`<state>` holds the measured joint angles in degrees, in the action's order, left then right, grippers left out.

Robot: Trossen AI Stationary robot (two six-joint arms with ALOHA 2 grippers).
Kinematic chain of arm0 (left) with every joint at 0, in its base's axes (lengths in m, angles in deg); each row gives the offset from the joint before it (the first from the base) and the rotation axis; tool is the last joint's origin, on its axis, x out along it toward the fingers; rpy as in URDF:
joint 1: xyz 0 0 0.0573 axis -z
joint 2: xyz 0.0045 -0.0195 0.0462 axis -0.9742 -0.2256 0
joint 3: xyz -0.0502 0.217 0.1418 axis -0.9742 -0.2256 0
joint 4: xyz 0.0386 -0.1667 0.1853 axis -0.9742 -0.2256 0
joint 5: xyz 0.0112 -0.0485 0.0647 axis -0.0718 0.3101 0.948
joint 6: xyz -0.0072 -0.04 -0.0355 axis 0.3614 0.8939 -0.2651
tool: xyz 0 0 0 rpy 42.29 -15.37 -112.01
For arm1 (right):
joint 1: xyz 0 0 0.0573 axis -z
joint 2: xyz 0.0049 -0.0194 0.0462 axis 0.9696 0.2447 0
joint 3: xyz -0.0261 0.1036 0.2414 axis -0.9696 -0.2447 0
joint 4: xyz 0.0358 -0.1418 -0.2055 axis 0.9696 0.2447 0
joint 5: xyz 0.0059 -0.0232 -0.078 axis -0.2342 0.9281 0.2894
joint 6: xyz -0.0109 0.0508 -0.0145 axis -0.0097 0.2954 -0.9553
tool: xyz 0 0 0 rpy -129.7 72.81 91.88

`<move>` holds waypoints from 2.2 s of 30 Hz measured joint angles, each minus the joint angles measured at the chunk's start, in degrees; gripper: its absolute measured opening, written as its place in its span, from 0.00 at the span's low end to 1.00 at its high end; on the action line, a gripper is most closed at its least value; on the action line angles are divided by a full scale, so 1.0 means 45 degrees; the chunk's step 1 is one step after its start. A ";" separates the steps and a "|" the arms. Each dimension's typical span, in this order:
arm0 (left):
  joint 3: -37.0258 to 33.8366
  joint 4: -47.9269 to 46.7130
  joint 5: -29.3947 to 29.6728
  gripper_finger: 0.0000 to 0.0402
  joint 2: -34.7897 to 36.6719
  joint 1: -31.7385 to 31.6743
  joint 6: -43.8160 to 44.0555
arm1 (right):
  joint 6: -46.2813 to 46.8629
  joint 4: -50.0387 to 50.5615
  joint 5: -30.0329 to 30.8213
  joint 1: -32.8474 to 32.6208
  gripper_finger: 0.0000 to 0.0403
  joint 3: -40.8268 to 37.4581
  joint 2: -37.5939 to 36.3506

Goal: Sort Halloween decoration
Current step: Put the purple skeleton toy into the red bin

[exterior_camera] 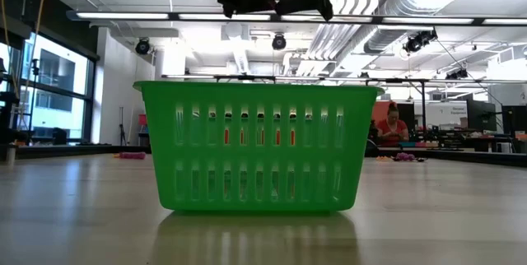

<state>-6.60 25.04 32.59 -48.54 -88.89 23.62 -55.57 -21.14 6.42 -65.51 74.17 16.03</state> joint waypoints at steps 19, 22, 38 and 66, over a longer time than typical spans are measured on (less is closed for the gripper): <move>-0.0009 -0.0496 0.0017 0.02 0.0192 -0.0527 0.0015 | 0.0508 0.0312 0.0086 0.0216 0.14 0.0000 -0.0178; -0.0023 -0.1468 0.0144 0.02 0.0558 -0.0775 -0.0004 | 0.0546 0.1127 0.0518 0.0488 0.27 0.0000 -0.0711; -0.3277 0.2126 -0.0691 0.01 0.2994 0.0823 0.3465 | 0.1226 -0.0752 0.0415 0.0131 0.50 -0.2554 -0.4021; 0.0547 -0.5406 -0.0698 0.03 -0.0313 0.1255 -0.0066 | -0.0270 -0.7346 -0.0343 -0.0544 0.50 -0.4250 -0.3861</move>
<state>-4.14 0.71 29.45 -49.95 -83.24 23.32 -56.79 -54.20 4.88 -67.96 55.04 -1.34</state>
